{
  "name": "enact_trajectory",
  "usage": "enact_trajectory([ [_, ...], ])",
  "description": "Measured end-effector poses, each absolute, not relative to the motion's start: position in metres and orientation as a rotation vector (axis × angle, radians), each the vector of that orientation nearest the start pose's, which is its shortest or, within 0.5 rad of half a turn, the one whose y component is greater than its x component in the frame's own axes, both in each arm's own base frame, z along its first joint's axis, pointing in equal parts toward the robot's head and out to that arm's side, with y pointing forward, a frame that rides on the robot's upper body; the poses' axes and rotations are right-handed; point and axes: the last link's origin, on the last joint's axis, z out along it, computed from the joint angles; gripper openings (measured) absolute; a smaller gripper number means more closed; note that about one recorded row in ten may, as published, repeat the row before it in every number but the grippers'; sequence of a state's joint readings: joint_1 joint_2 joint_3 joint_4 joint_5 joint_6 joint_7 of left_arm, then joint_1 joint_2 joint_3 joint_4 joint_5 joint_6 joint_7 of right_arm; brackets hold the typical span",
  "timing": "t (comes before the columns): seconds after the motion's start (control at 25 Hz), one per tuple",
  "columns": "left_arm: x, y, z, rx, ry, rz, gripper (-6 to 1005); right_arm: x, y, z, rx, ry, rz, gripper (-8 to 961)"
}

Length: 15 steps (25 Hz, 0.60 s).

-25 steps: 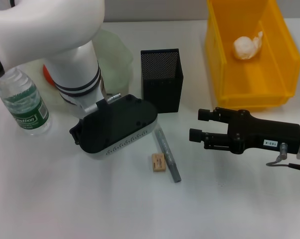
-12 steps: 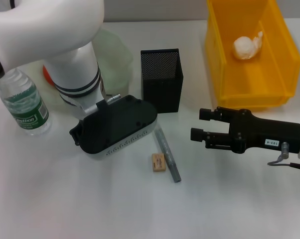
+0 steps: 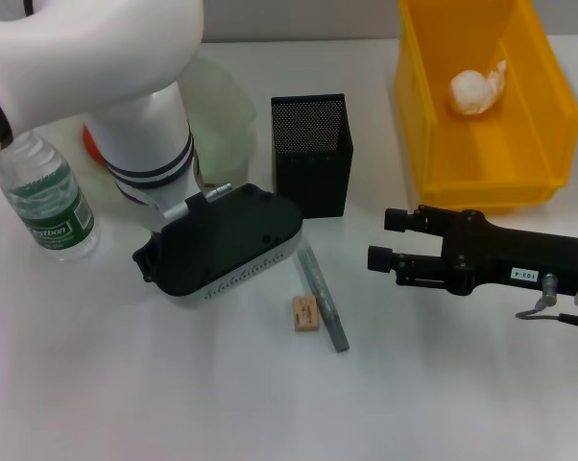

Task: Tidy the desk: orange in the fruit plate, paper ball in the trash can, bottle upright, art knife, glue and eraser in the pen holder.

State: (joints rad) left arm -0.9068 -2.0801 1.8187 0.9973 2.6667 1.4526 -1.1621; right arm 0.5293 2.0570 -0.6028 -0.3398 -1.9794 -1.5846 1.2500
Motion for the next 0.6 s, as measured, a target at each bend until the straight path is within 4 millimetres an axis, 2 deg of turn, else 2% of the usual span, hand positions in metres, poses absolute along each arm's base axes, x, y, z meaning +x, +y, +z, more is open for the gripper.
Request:
enact_trajectory([
  [0.24, -0.1536, 0.3617, -0.0796, -2.72, 1.688, 1.255, 376, 0.2757, 0.2969, -0.0344, -2.704, 0.814, 0.925, 788],
  [0.36, -0.1534, 0.3615, -0.0798, -2.723, 1.684, 1.251, 315, 0.2757, 0.2965, -0.0337, -2.706, 0.811, 0.928, 787],
  [0.6, -0.1509, 0.3606, -0.0805, -2.716, 1.684, 1.247, 315, 0.2763, 0.2962, -0.0332, -2.707, 0.809, 0.925, 787],
])
